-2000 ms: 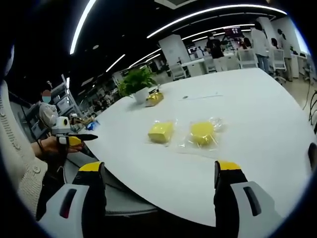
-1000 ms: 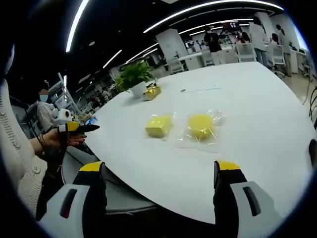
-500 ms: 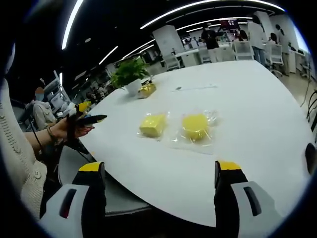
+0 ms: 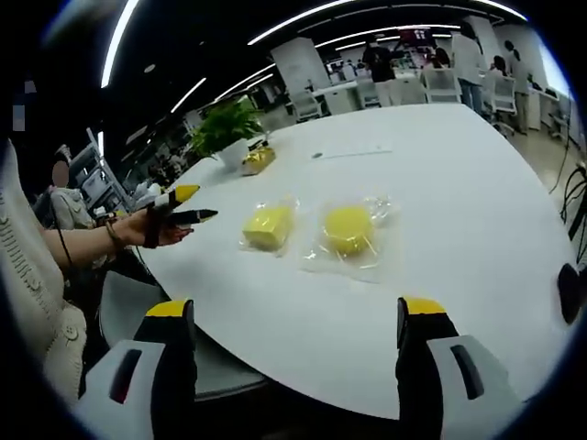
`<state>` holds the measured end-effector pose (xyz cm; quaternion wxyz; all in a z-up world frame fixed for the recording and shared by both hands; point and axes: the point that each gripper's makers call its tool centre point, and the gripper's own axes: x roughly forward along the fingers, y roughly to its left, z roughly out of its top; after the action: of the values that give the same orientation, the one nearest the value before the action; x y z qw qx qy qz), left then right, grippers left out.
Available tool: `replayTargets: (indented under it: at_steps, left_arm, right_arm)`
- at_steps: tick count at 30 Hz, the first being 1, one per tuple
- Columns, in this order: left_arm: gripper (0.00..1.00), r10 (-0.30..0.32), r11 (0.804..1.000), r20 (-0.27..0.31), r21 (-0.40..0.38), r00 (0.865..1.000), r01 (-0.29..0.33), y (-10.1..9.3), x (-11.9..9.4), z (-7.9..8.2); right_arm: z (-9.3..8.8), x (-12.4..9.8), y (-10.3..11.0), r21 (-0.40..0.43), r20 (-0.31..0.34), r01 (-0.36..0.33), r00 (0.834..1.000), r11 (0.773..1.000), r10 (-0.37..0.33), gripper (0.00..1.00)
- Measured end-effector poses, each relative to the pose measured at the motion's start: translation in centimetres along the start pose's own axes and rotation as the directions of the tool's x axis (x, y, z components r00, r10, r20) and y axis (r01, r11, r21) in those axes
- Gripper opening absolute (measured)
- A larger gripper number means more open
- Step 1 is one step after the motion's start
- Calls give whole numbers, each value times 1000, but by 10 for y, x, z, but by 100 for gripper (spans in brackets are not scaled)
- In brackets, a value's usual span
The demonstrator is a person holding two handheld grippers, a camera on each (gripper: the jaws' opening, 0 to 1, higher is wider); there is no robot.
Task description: Compare the silicone blocks by pressing each to a similar depth, holding the contact briefly, and releasing to observe deformation and rebound differences across the visible hardness samples.
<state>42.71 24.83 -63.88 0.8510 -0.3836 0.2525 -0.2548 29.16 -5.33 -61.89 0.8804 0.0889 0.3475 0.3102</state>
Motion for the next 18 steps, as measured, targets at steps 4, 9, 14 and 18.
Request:
replayTargets:
  at_steps: [4,9,14,18]
  left_arm:
    - [73,11,1000,-44,-6,999,-11,19,21,-6]
    - [72,12,1000,-75,-10,997,-13,27,43,-16]
    - [69,-2,998,-72,-57,997,-2,29,59,-19]
    - [62,-19,990,-47,-140,999,12,31,73,-18]
  right_arm:
    - [-4,2,-4,9,-21,14,1000,1000,-14,85]
    - [-5,2,-8,20,-39,32,999,999,-31,85]
    - [-9,2,-14,28,-62,49,997,998,-47,84]
    - [-11,2,-18,35,-76,59,996,998,-56,84]
